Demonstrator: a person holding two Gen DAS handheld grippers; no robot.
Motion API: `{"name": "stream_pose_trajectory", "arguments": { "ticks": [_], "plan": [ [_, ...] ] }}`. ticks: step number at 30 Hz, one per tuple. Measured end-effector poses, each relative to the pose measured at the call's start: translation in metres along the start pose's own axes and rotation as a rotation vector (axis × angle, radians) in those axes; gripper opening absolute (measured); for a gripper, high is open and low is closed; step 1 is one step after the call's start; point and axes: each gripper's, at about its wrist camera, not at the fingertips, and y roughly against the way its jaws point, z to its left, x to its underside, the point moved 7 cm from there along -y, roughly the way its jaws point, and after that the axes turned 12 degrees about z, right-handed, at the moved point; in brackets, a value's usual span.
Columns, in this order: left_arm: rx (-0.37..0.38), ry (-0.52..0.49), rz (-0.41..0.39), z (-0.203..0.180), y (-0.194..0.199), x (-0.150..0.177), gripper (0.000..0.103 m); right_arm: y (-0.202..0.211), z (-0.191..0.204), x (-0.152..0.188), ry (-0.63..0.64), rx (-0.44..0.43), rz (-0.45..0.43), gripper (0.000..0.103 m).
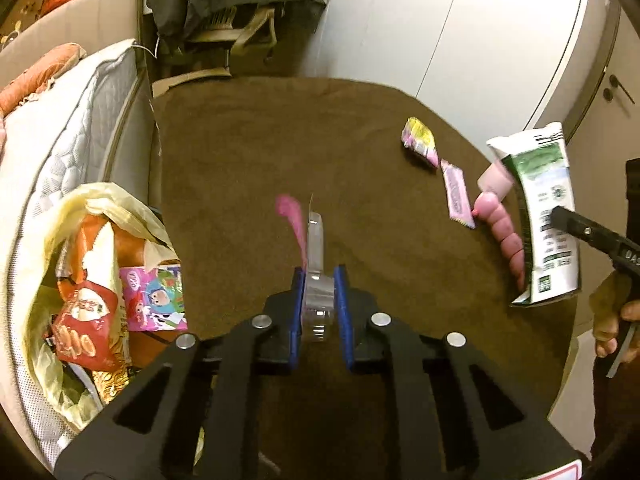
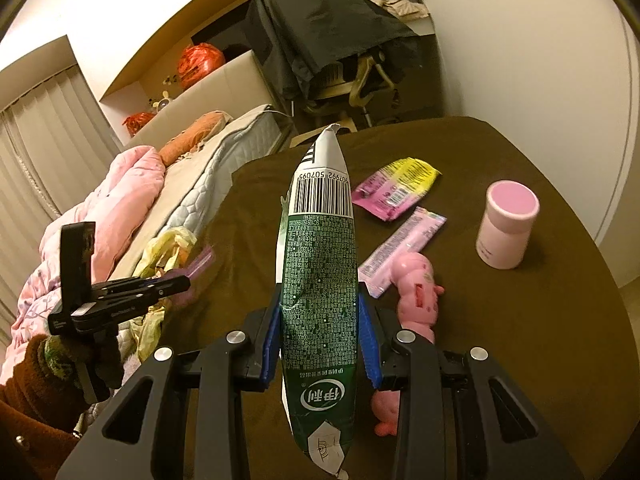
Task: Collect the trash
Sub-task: 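Lift the green-white packet with the right tool while the left tool lifts the pink fork, then lower both items into the yellow trash bag and open both tools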
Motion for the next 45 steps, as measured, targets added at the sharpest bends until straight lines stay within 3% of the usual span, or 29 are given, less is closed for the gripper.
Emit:
{"name": "stream_pose_trajectory", "arguments": {
  "ticks": [11, 17, 21, 26, 35, 45],
  "plan": [
    [-0.032, 0.018, -0.171, 0.022, 0.09, -0.007, 0.015, -0.014, 0.098, -0.05, 0.17, -0.1, -0.037, 0.032],
    [-0.087, 0.118, -0.239, 0.088, 0.134, 0.002, 0.015, -0.044, 0.164, -0.073, 0.223, -0.179, -0.016, 0.032],
    [-0.062, 0.22, -0.247, 0.135, 0.146, 0.018, 0.015, -0.072, 0.2, -0.078, 0.242, -0.222, 0.021, 0.032],
    [0.006, 0.319, -0.214, 0.176, 0.132, 0.042, 0.015, -0.126, 0.239, -0.073, 0.26, -0.25, 0.12, 0.032],
    [0.063, 0.369, -0.111, 0.206, 0.077, 0.06, 0.015, -0.237, 0.274, -0.045, 0.299, -0.224, 0.369, 0.032],
    [0.093, 0.398, -0.014, 0.223, 0.032, 0.068, 0.015, -0.274, 0.262, -0.033, 0.324, -0.183, 0.461, 0.032]
  ]
}}
